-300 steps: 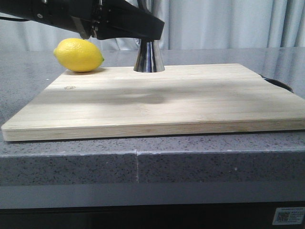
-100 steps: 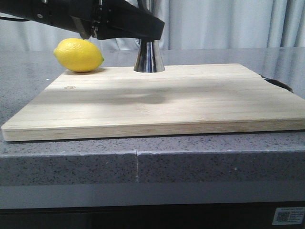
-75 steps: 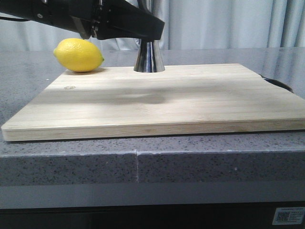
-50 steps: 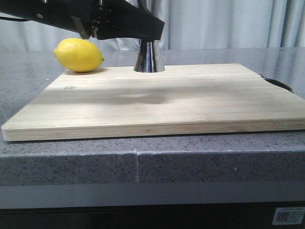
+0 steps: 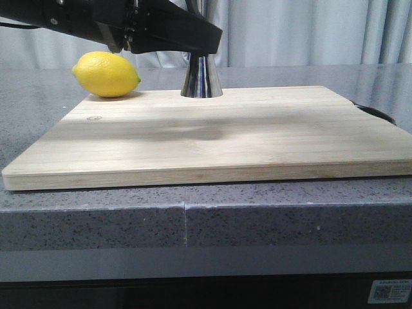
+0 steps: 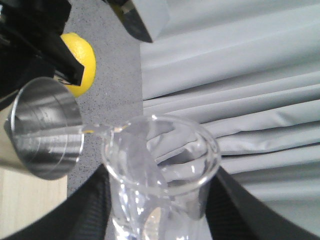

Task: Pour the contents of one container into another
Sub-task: 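Tilt the beaker with the right gripper, pouring liquid into the jigger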

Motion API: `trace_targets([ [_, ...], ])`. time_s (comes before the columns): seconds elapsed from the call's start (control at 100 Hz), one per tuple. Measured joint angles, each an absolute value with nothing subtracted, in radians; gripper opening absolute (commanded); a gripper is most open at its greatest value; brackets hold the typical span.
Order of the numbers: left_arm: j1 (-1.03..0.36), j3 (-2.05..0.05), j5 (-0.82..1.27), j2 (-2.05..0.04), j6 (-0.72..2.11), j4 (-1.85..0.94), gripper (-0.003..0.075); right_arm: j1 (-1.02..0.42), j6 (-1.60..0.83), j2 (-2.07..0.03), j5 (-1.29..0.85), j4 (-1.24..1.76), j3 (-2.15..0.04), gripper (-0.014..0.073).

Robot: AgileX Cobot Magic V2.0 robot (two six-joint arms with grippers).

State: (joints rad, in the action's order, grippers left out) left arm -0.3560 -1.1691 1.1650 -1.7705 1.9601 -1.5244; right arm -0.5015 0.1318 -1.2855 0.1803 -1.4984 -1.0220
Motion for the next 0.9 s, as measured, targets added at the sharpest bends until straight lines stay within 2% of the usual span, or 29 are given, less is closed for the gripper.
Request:
trace_targets([
  [0.9,-0.356,-1.169,1.165,-1.77,1.96,-1.524,0.0071,-0.501,0.132,-1.286,0.184,-1.602,-1.022,0.0237],
])
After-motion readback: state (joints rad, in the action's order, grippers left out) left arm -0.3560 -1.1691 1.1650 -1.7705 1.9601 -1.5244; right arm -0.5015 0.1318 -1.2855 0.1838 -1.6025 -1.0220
